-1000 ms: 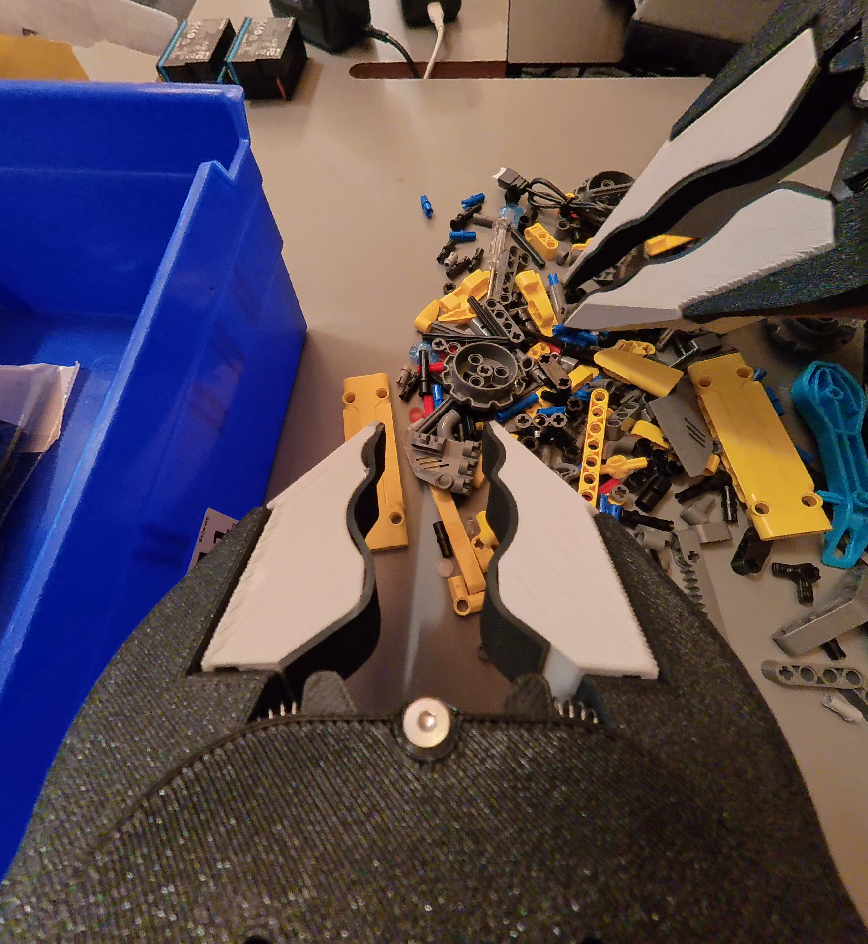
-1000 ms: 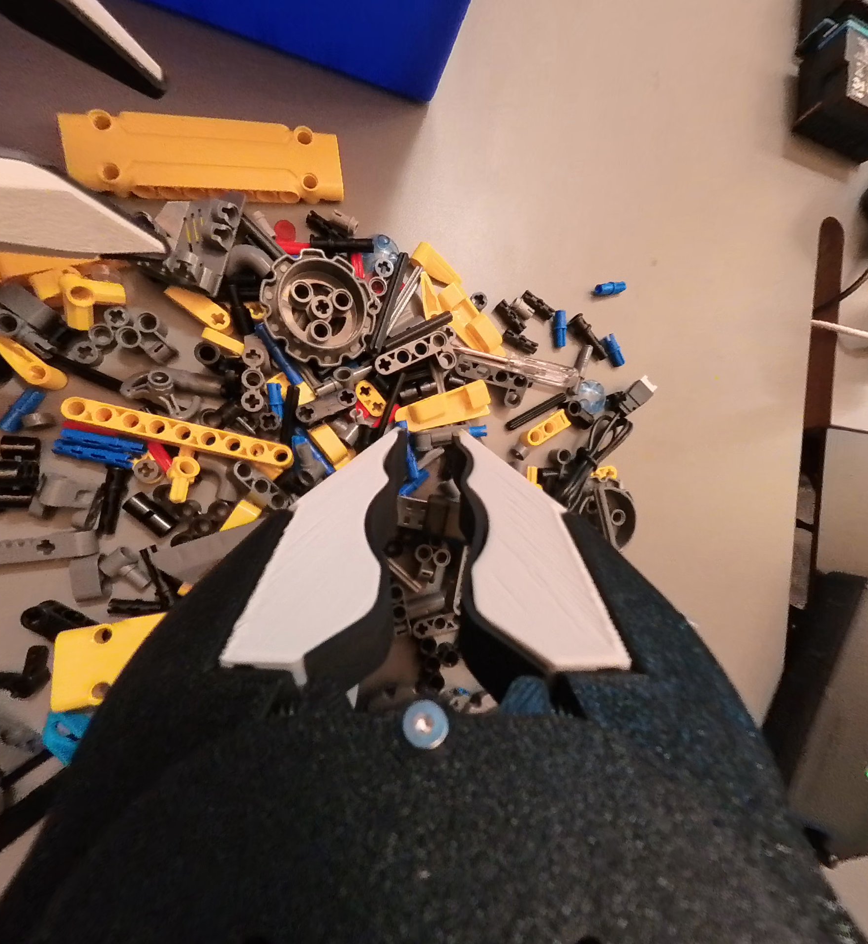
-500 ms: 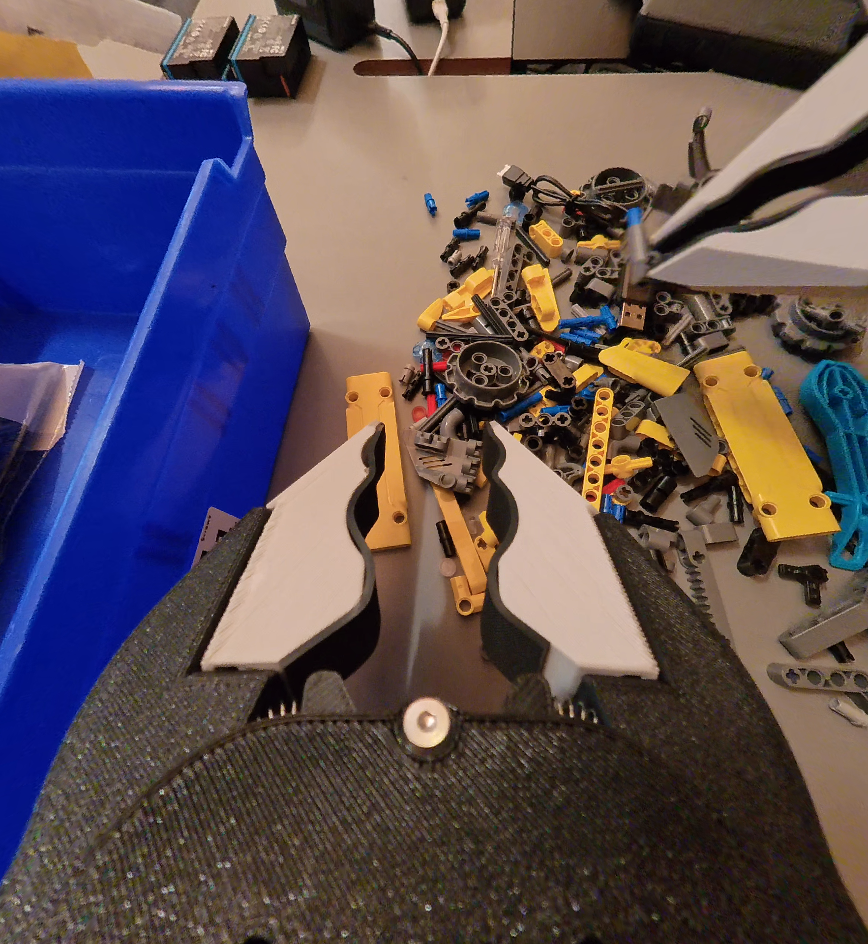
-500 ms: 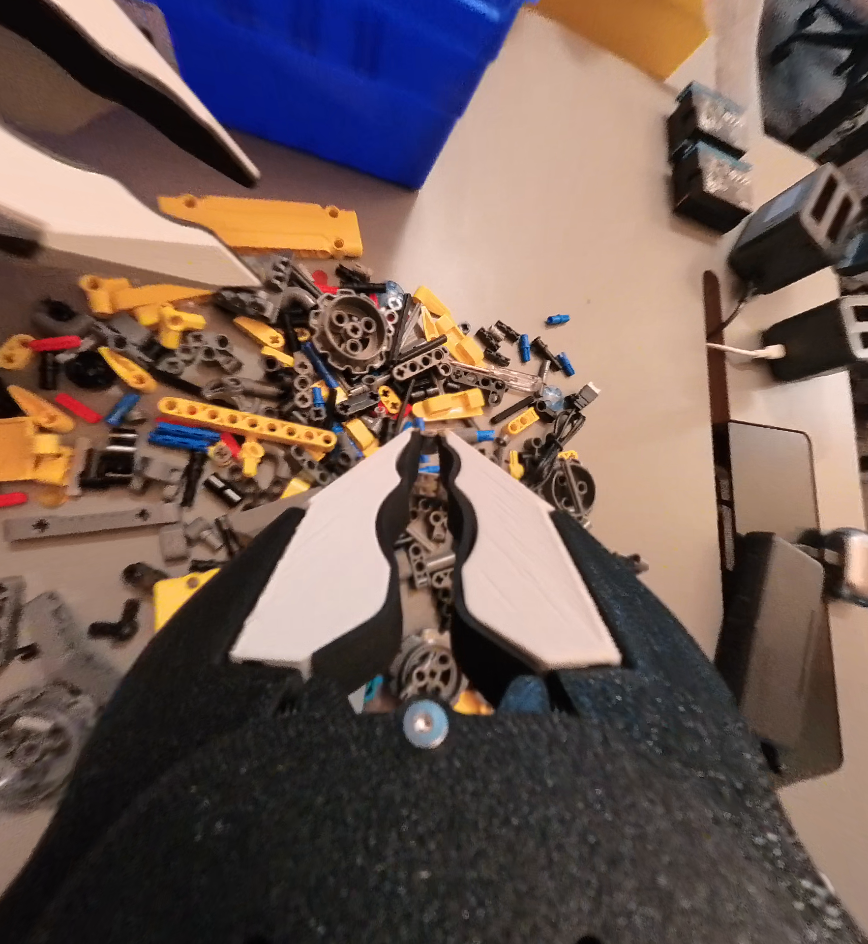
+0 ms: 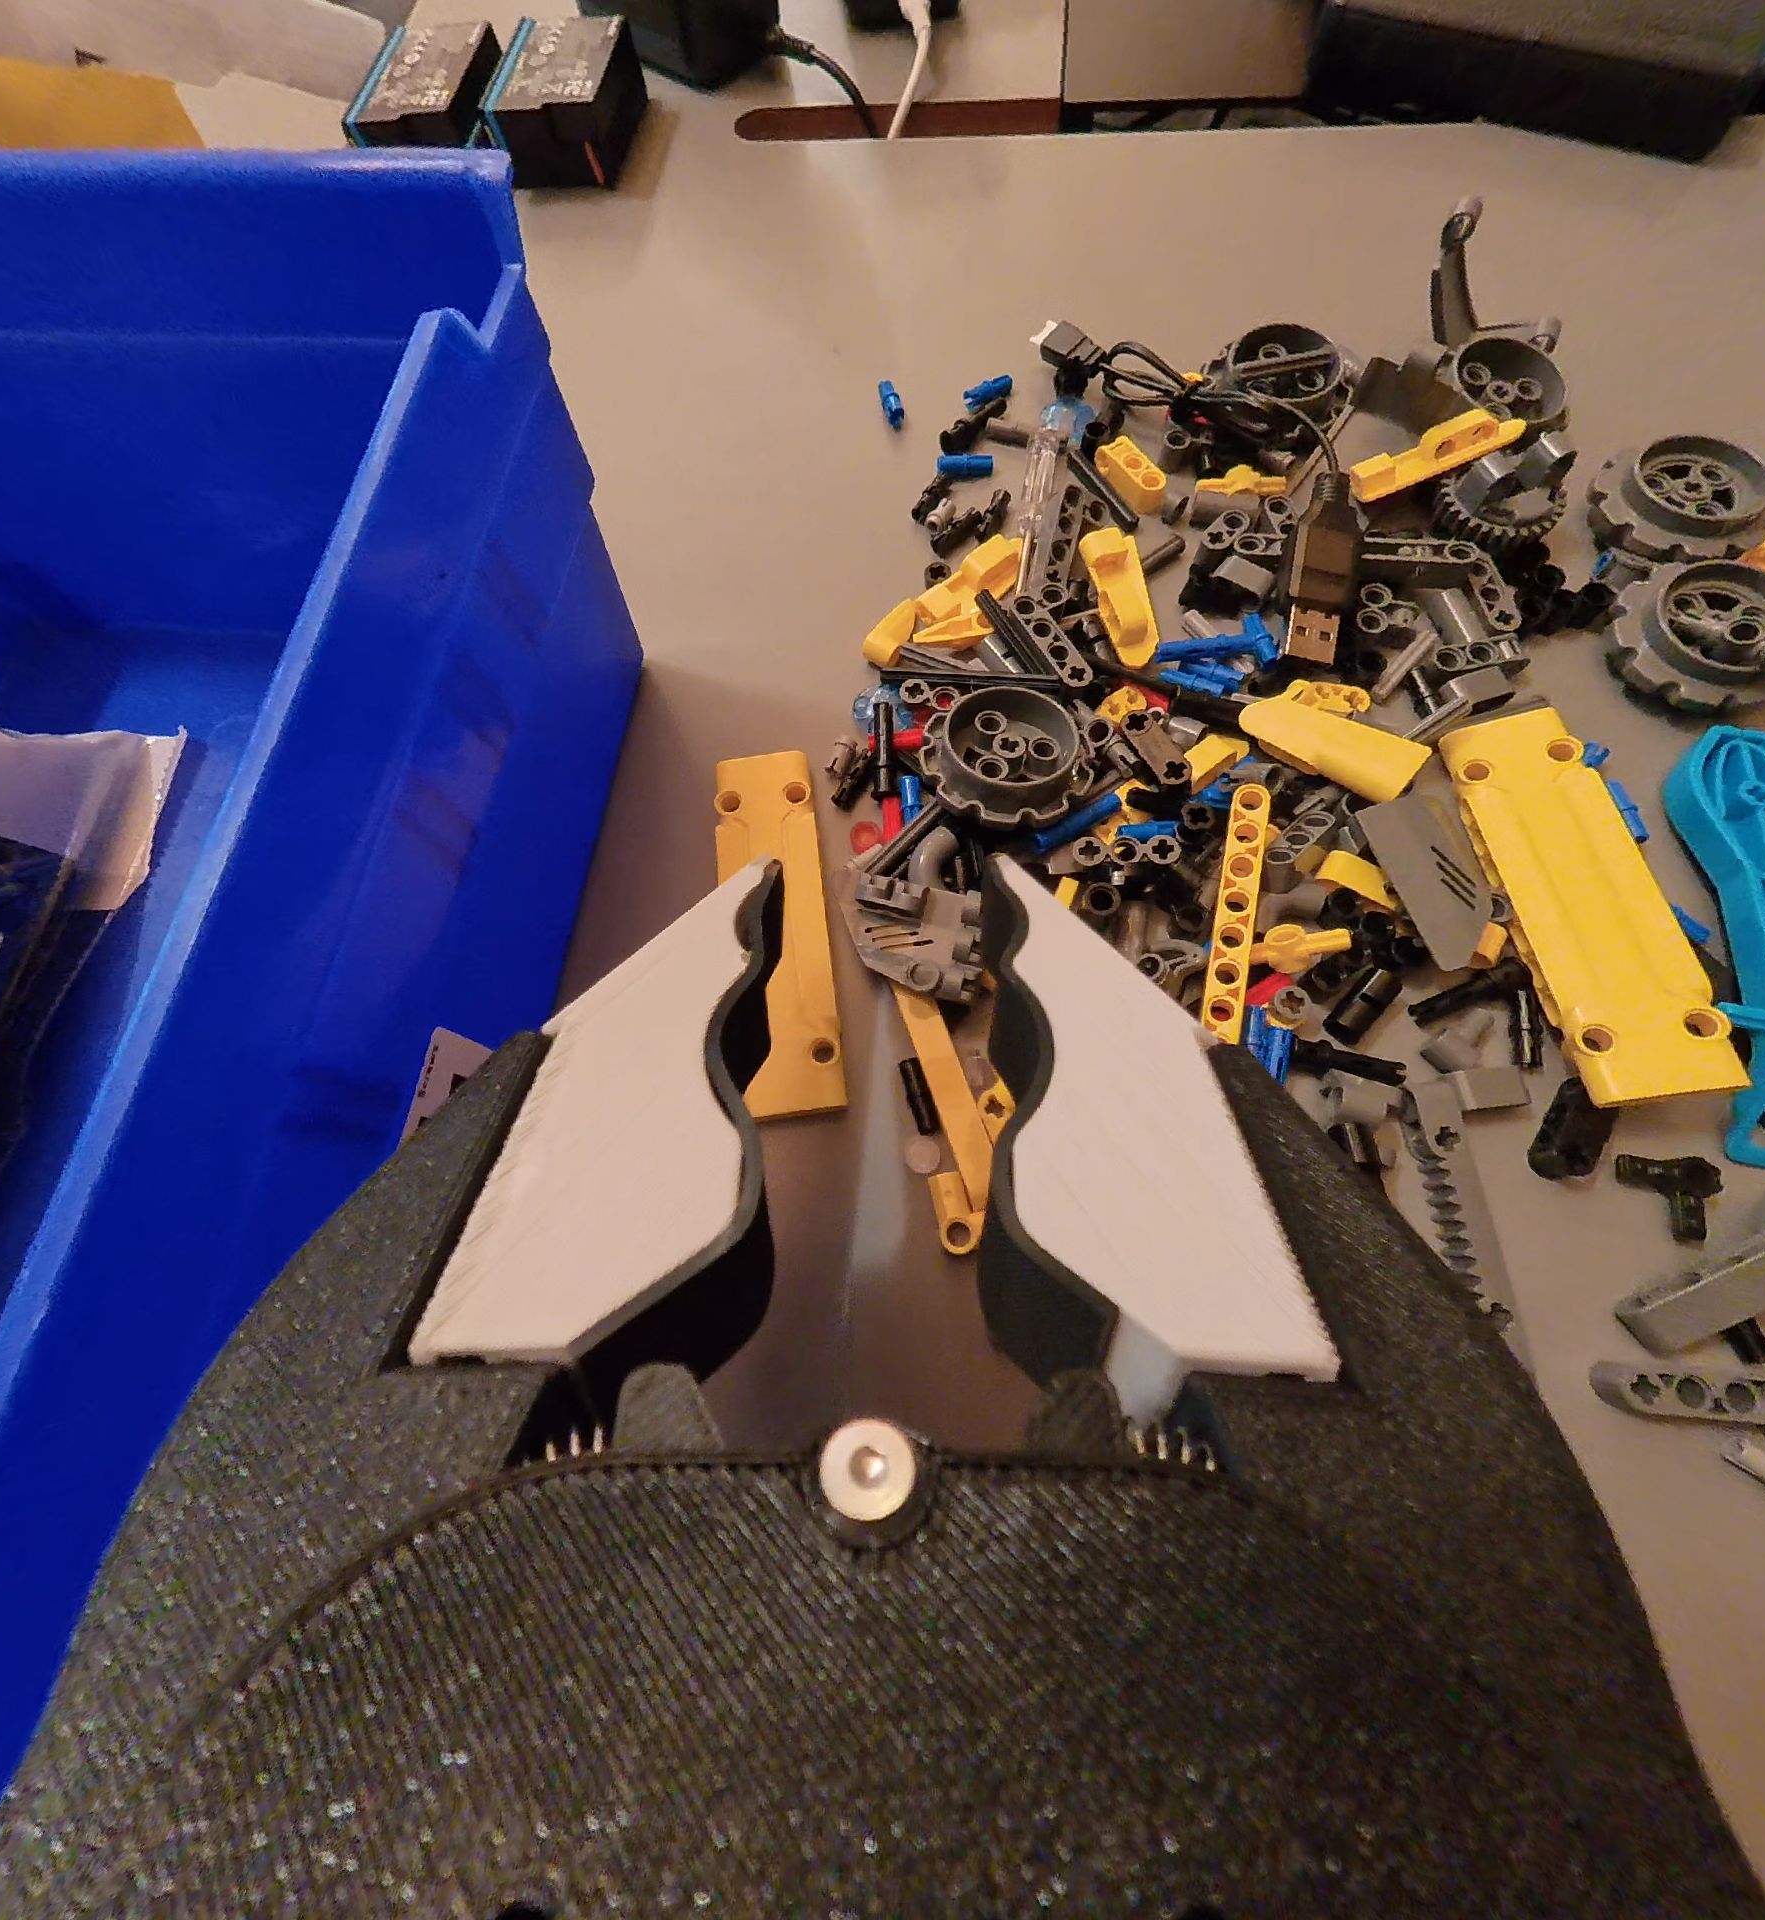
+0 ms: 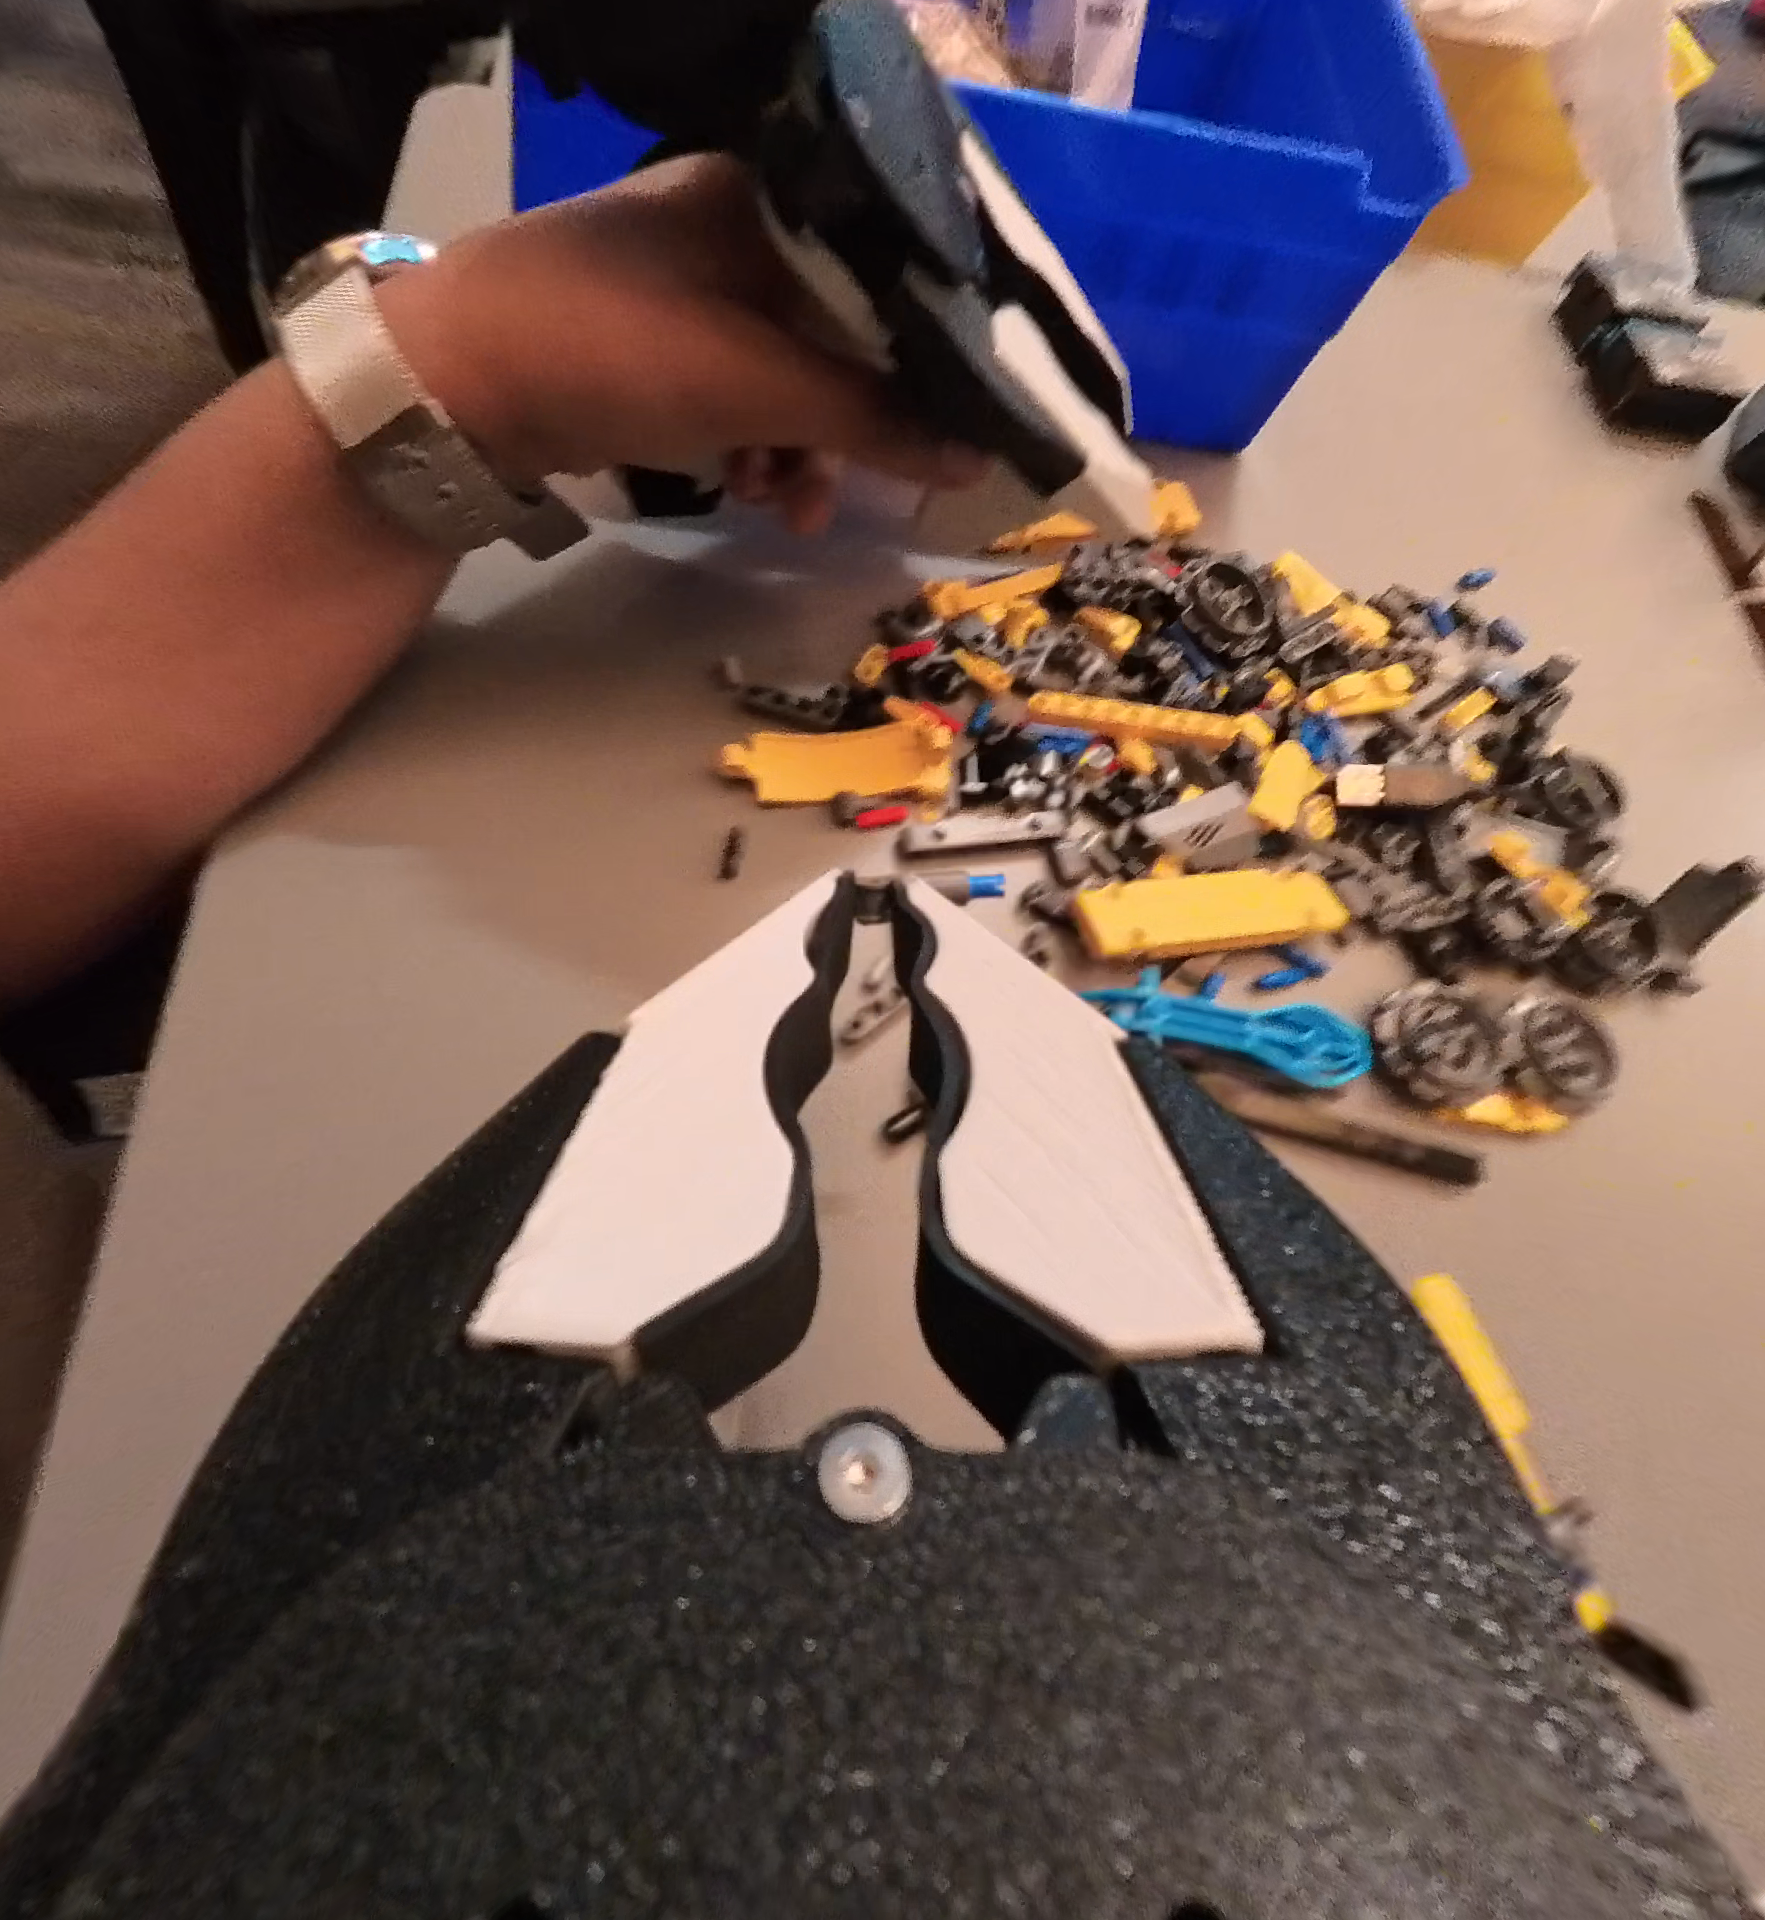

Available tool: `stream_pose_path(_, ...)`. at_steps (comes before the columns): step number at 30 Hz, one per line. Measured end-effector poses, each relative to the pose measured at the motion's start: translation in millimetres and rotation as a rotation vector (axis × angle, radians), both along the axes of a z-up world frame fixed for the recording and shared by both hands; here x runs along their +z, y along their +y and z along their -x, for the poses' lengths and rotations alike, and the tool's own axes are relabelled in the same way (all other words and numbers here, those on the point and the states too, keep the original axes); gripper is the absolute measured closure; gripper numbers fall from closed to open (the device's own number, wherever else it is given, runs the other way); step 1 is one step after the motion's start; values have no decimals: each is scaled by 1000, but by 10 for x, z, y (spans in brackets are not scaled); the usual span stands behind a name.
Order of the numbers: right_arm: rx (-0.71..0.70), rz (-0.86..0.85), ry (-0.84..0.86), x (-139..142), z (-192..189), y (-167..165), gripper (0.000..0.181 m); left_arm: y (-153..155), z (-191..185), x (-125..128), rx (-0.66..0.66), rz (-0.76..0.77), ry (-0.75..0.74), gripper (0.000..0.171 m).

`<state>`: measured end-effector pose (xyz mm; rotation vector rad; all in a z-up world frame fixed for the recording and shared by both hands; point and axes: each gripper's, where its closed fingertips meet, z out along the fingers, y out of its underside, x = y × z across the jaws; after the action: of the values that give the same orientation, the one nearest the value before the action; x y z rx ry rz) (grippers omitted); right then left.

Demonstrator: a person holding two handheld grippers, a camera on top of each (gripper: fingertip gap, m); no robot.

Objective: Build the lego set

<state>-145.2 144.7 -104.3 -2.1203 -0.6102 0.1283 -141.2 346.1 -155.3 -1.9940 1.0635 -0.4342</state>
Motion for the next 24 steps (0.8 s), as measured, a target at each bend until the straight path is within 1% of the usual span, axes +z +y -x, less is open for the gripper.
stream_pose_path(3, -55, 43, 77, -154, 43, -297, 175, 0, -8, 12, -2, -6, -5, 137)
stream_pose_path(6, -118, 75, 119, -275, 57, -589, 175, -3, -17, 20, -5, -12, -8, 137)
stream_pose_path(13, -275, 96, 202, -462, 103, -1183, 175, -24, -53, 44, -17, -22, -20, 138)
stream_pose_path(19, -395, 100, 251, -597, 13, -1551, 175, -56, -92, 40, -34, -48, -4, 140)
stream_pose_path(22, -428, 95, 227, -641, -66, -1643, 175, -75, -112, 48, -43, -45, -15, 140)
stream_pose_path(24, -436, 106, 190, -697, -114, -1666, 175, -137, -160, 74, -72, -3, -63, 140)
